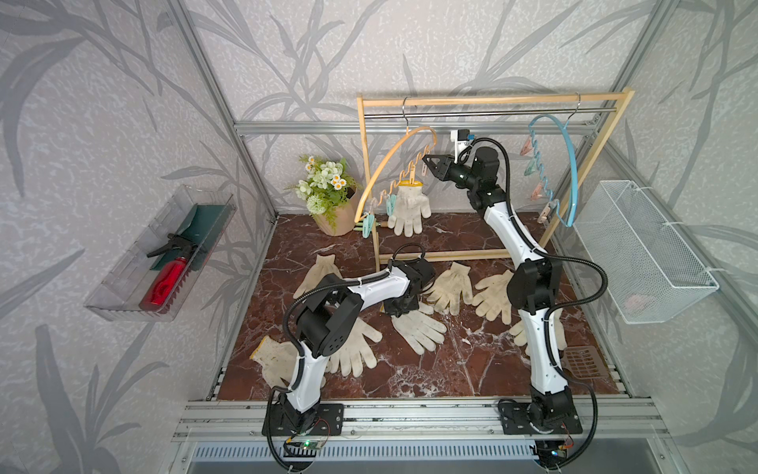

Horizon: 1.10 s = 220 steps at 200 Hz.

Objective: Clip the gloves onto a hanger to dry
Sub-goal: Pick up the glove from the center of the board.

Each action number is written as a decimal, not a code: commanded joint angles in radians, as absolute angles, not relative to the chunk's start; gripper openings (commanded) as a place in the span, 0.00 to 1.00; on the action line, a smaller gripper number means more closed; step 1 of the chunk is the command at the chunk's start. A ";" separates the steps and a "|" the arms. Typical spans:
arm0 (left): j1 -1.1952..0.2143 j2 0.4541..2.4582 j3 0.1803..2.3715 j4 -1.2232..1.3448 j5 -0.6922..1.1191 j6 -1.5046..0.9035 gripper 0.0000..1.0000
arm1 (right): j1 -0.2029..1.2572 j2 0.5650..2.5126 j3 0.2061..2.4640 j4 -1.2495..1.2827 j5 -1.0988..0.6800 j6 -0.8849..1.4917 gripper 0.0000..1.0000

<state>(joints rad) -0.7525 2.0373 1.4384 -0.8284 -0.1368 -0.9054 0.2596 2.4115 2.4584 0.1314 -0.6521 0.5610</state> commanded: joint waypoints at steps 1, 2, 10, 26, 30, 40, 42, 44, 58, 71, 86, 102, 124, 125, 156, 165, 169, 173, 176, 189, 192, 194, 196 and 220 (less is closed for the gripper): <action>-0.753 2.069 1.358 -0.817 -0.153 -0.799 0.00 | 0.254 2.347 2.459 0.162 -0.661 0.559 0.29; -0.754 2.069 1.356 -0.816 -0.154 -0.792 0.00 | 0.254 2.348 2.459 0.162 -0.661 0.559 0.29; -0.754 2.064 1.344 -0.808 -0.160 -0.742 0.00 | 0.255 2.346 2.458 0.159 -0.661 0.555 0.29; -0.754 2.059 1.329 -0.804 -0.179 -0.625 0.00 | 0.255 2.342 2.455 0.154 -0.661 0.548 0.29; -0.754 2.057 1.326 -0.802 -0.185 -0.592 0.00 | 0.255 2.341 2.454 0.152 -0.661 0.548 0.29; -0.753 2.048 1.317 -0.800 -0.213 -0.526 0.00 | 0.253 2.338 2.450 0.153 -0.661 0.546 0.29; -0.753 2.047 1.315 -0.798 -0.219 -0.515 0.00 | 0.253 2.337 2.449 0.153 -0.661 0.546 0.29; -0.751 2.043 1.312 -0.796 -0.225 -0.503 0.00 | 0.253 2.337 2.448 0.155 -0.661 0.546 0.29; -0.743 2.022 1.291 -0.764 -0.234 -0.430 0.00 | 0.253 2.332 2.436 0.162 -0.660 0.550 0.29; -0.726 2.003 1.294 -0.754 -0.240 -0.394 0.00 | 0.253 2.331 2.430 0.167 -0.660 0.554 0.29; -0.713 1.975 1.319 -0.767 -0.243 -0.395 0.00 | 0.254 2.328 2.428 0.166 -0.660 0.554 0.29; -0.715 1.916 1.320 -0.734 -0.220 -0.385 0.00 | 0.254 2.323 2.418 0.169 -0.660 0.552 0.29; -0.714 1.878 1.356 -0.756 -0.210 -0.418 0.20 | 0.254 2.319 2.408 0.177 -0.660 0.554 0.29; -0.714 1.880 1.361 -0.761 -0.210 -0.424 0.21 | 0.254 2.318 2.408 0.177 -0.660 0.554 0.29; -0.715 1.933 1.485 -0.948 -0.186 -0.681 0.30 | 0.255 2.319 2.401 0.197 -0.661 0.567 0.29; -0.713 1.939 1.490 -0.953 -0.167 -0.751 0.31 | 0.254 2.319 2.398 0.204 -0.661 0.572 0.29; -0.713 1.940 1.490 -0.955 -0.161 -0.784 0.31 | 0.254 2.318 2.395 0.207 -0.662 0.572 0.29; -0.713 1.942 1.490 -0.956 -0.156 -0.817 0.31 | 0.254 2.317 2.393 0.209 -0.661 0.574 0.29; -0.715 1.942 1.491 -0.955 -0.152 -0.838 0.31 | 0.255 2.317 2.392 0.212 -0.661 0.574 0.29; -0.714 1.945 1.491 -0.940 -0.127 -0.916 0.31 | 0.253 2.318 2.387 0.218 -0.663 0.575 0.29; -0.715 1.945 1.489 -0.936 -0.124 -0.931 0.31 | 0.253 2.319 2.386 0.220 -0.663 0.577 0.30; -0.714 1.945 1.488 -0.934 -0.124 -0.941 0.31 | 0.253 2.318 2.386 0.220 -0.663 0.577 0.30; -0.714 1.946 1.487 -0.931 -0.122 -0.953 0.31 | 0.254 2.318 2.385 0.221 -0.663 0.577 0.30; -0.713 1.960 1.471 -0.895 -0.099 -1.062 0.38 | 0.254 2.322 2.380 0.235 -0.664 0.587 0.30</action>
